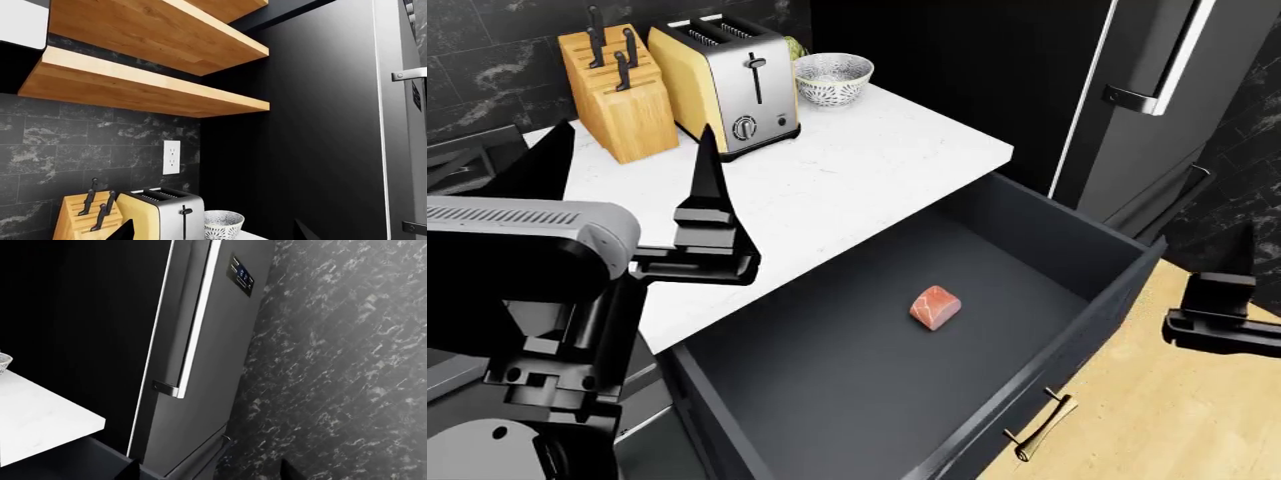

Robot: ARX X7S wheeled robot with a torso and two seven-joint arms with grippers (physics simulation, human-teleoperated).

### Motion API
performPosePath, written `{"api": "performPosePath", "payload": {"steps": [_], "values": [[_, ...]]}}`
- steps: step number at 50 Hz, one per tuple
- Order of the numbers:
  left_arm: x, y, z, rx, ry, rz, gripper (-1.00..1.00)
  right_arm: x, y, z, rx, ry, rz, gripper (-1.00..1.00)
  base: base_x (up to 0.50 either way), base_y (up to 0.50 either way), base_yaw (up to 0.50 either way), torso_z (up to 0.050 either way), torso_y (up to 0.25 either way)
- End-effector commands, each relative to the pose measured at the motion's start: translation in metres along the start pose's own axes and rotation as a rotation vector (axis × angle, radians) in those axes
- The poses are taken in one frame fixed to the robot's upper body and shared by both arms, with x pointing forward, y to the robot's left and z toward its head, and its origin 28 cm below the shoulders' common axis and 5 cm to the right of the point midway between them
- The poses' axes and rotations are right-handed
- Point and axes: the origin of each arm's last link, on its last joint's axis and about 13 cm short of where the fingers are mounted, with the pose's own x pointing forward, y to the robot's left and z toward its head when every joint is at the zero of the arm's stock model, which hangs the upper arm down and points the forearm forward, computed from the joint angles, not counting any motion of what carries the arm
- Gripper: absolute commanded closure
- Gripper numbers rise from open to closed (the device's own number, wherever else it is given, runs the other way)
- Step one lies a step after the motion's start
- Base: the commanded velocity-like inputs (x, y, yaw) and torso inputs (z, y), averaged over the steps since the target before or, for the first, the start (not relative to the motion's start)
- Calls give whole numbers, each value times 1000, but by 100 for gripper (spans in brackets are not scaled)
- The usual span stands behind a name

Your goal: Close the right drawer.

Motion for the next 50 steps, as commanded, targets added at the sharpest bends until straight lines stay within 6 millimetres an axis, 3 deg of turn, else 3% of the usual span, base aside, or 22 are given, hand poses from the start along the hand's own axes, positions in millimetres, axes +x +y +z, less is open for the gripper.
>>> {"api": "performPosePath", "payload": {"steps": [1,19,25,35,41,50], "values": [[0,0,0,1,-1,1,-100,-12,-15,19,-22,-55,-50,-100,0,0,0,0,0],[-1,0,5,-3,-10,2,-100,-17,-20,18,-14,-57,-72,-100,0,0,0,0,0],[2,3,19,-8,-38,8,-100,-16,-20,17,-18,-53,-69,-100,0,0,0,0,0],[5,4,60,-41,-81,-31,-100,-14,-18,15,-15,-48,-65,-100,0,0,0,0,0],[-4,-4,69,-84,-68,-117,-100,-14,-17,14,-14,-45,-63,-100,0,0,0,0,0],[6,-23,64,-91,-45,-205,-100,-17,-24,21,-27,-55,-80,-100,0,0,0,0,0]]}}
